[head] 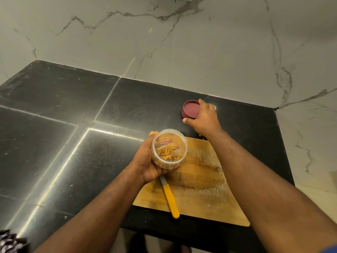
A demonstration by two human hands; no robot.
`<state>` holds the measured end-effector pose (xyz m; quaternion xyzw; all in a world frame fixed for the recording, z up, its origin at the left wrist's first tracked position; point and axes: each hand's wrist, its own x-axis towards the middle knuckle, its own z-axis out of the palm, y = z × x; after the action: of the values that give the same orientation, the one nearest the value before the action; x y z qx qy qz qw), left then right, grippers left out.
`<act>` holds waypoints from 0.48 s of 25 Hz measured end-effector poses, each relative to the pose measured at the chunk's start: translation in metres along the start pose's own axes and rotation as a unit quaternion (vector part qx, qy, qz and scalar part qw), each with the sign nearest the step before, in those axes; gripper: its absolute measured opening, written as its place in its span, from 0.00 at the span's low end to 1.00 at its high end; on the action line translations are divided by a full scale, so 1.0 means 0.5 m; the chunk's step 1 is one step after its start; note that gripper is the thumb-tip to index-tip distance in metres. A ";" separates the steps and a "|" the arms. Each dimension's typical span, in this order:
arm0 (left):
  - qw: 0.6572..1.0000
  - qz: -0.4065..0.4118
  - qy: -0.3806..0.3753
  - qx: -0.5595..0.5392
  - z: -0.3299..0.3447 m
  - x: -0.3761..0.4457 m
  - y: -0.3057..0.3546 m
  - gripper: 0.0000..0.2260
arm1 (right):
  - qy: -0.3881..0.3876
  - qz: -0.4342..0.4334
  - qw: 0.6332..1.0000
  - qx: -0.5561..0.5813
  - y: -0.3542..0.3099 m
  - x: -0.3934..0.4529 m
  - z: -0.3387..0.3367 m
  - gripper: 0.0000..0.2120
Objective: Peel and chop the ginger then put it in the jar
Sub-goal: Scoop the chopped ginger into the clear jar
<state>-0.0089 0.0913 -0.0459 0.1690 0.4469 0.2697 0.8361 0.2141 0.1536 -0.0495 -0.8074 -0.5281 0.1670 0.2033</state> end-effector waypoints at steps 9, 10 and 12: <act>1.000 0.011 0.023 -0.002 -0.037 -0.022 -0.009 0.23 | 0.005 0.040 0.999 -0.016 -0.021 0.027 0.012 0.53; 1.000 0.011 0.023 -0.005 -0.038 -0.022 -0.010 0.24 | 0.021 0.031 0.998 0.054 -0.030 0.011 0.006 0.53; 1.000 0.009 0.016 -0.011 -0.034 -0.022 -0.011 0.24 | -0.009 0.031 0.981 0.190 -0.044 -0.030 -0.017 0.52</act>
<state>-0.0266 0.0811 -0.0506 0.1597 0.4557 0.2845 0.8282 0.1949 0.1464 -0.0301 -0.7683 -0.4636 0.2778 0.3429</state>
